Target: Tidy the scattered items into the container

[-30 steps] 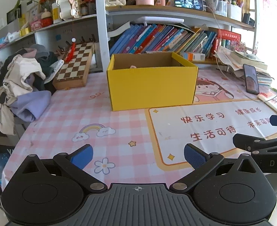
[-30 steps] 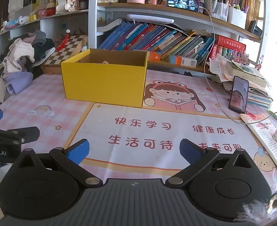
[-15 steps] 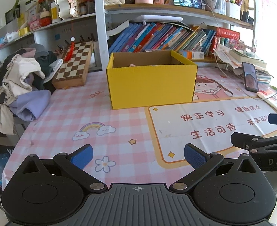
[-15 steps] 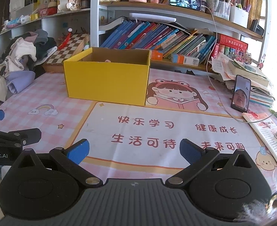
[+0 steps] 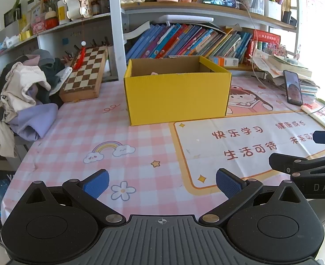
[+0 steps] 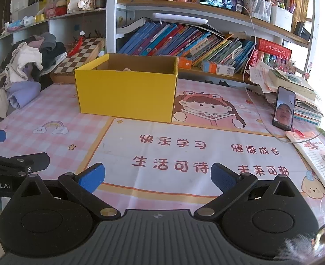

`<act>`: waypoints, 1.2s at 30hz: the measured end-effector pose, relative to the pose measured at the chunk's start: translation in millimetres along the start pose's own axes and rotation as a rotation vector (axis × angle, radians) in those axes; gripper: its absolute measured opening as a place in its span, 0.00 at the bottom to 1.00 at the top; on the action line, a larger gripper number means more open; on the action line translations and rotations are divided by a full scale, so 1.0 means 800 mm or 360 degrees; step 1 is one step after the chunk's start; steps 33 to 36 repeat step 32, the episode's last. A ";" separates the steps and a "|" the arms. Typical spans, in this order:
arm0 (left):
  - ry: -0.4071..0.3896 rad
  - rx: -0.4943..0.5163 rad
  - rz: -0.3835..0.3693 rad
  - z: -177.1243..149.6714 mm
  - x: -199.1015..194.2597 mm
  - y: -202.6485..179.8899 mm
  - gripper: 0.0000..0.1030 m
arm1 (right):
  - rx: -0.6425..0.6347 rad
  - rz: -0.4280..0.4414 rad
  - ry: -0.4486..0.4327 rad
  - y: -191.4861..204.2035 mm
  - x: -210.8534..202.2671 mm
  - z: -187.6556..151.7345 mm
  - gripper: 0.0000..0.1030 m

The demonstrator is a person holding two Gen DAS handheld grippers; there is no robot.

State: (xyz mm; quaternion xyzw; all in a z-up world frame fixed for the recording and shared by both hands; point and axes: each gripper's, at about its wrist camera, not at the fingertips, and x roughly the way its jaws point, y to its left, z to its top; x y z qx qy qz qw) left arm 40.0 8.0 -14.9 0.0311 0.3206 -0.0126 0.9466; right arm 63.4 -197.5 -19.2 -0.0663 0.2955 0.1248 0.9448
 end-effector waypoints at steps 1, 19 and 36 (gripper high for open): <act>0.0000 -0.0001 0.0001 0.000 0.000 0.001 1.00 | -0.0002 0.0001 0.0001 0.001 0.001 0.000 1.00; -0.0002 -0.0014 0.0011 -0.002 0.002 0.007 1.00 | -0.0026 0.0014 0.0018 0.008 0.006 0.002 1.00; -0.0022 -0.0012 -0.0056 -0.001 0.005 0.009 1.00 | -0.0030 0.0016 0.0042 0.009 0.015 0.005 1.00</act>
